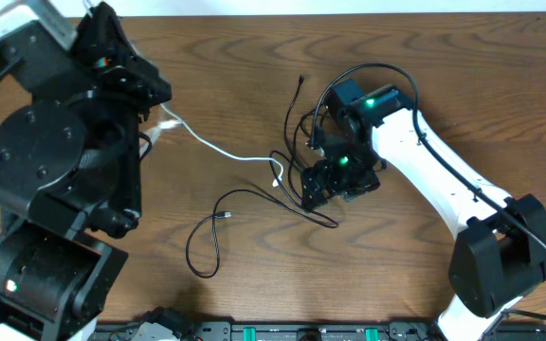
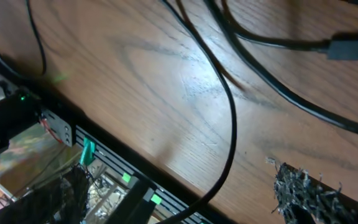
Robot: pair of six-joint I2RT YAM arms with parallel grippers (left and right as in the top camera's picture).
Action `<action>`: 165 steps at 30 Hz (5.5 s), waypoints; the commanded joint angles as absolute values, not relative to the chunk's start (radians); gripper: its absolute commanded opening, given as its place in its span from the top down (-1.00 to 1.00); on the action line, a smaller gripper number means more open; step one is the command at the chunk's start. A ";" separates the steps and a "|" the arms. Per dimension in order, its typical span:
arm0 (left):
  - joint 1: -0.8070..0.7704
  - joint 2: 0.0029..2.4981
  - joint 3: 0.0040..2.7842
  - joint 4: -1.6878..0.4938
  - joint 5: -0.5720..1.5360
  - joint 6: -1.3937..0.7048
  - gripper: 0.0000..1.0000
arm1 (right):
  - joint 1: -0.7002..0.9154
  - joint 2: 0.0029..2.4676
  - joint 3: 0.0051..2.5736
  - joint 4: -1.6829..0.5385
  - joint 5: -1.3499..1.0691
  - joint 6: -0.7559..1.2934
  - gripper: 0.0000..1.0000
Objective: Untangle cables
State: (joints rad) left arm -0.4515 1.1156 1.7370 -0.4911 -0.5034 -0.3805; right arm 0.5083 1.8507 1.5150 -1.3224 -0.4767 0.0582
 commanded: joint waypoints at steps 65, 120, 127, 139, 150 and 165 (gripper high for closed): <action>0.128 1.098 1.780 -0.541 0.134 -0.720 0.85 | 0.390 1.851 1.476 -1.263 -0.344 0.139 -0.98; 0.128 1.155 1.780 -0.696 0.277 -0.732 0.85 | 0.790 1.666 1.533 -0.748 -0.392 0.041 -0.98; 0.128 1.155 1.780 -0.699 0.277 -0.731 0.85 | 0.867 1.787 1.533 -0.744 -0.294 0.003 -0.62; 0.128 1.156 1.780 -0.703 0.277 -0.731 0.85 | 0.912 1.905 1.533 -0.724 -0.300 0.057 0.46; 0.128 1.156 1.780 -0.702 0.277 -0.747 0.85 | 1.003 1.817 1.534 -0.635 -0.375 0.126 0.98; 0.128 1.156 1.780 -0.703 0.307 -0.765 0.85 | 1.008 1.771 1.546 -0.532 -0.347 0.235 0.98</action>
